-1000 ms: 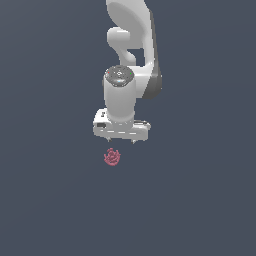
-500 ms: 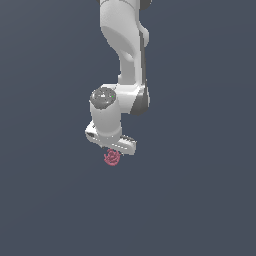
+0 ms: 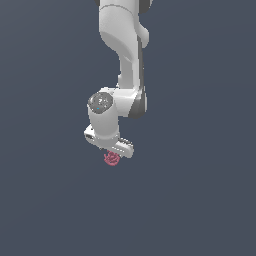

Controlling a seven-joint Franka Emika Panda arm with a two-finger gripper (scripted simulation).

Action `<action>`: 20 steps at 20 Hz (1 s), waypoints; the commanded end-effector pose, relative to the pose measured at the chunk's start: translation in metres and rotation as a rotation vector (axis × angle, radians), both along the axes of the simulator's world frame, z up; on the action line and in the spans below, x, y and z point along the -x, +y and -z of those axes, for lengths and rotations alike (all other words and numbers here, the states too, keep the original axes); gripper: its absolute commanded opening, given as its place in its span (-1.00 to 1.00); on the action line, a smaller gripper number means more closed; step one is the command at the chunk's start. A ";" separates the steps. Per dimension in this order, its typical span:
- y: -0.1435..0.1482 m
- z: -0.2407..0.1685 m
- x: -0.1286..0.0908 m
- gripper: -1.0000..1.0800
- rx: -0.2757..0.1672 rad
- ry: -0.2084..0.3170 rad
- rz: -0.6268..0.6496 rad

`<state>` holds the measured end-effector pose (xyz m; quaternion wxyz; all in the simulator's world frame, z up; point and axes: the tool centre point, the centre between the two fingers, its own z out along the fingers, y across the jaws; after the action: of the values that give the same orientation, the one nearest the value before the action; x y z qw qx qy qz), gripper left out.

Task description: Pick up the object and move it to a goal position.

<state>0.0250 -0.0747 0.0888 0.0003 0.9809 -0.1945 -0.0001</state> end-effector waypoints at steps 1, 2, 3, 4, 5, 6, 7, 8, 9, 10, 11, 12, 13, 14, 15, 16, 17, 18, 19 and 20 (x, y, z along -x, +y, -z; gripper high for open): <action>0.000 0.007 0.000 0.92 0.000 0.001 0.001; 0.000 0.011 0.001 0.92 0.000 0.001 0.002; 0.000 0.016 0.001 0.92 0.000 0.001 0.002; 0.000 0.022 0.001 0.92 0.000 0.000 0.003; 0.000 0.028 0.001 0.92 0.000 0.000 0.004; 0.000 0.034 0.001 0.92 0.000 0.000 0.005; 0.000 0.038 0.001 0.92 0.000 0.000 0.005; 0.000 0.042 0.001 0.92 0.000 0.000 0.006; 0.000 0.044 0.001 0.92 0.000 0.000 0.006; -0.001 0.046 0.001 0.92 -0.001 0.000 0.006; -0.001 0.048 0.000 0.92 -0.001 0.000 0.006; -0.001 0.048 0.000 0.92 -0.001 0.000 0.006; -0.001 0.048 0.000 0.92 -0.001 0.000 0.006; -0.001 0.048 0.000 -1.00 -0.001 0.000 0.006; -0.001 0.048 0.000 -1.00 -0.001 0.000 0.006; -0.001 0.048 0.000 -1.00 -0.001 0.000 0.006; -0.001 0.048 0.000 -1.00 -0.001 0.000 0.006; -0.001 0.048 0.000 -1.00 -0.001 0.000 0.006; -0.001 0.048 0.000 -1.00 -0.001 0.000 0.006; -0.001 0.048 0.000 -1.00 -0.001 0.000 0.006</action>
<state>0.0255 -0.0752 0.0415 -0.0001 0.9803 -0.1975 0.0004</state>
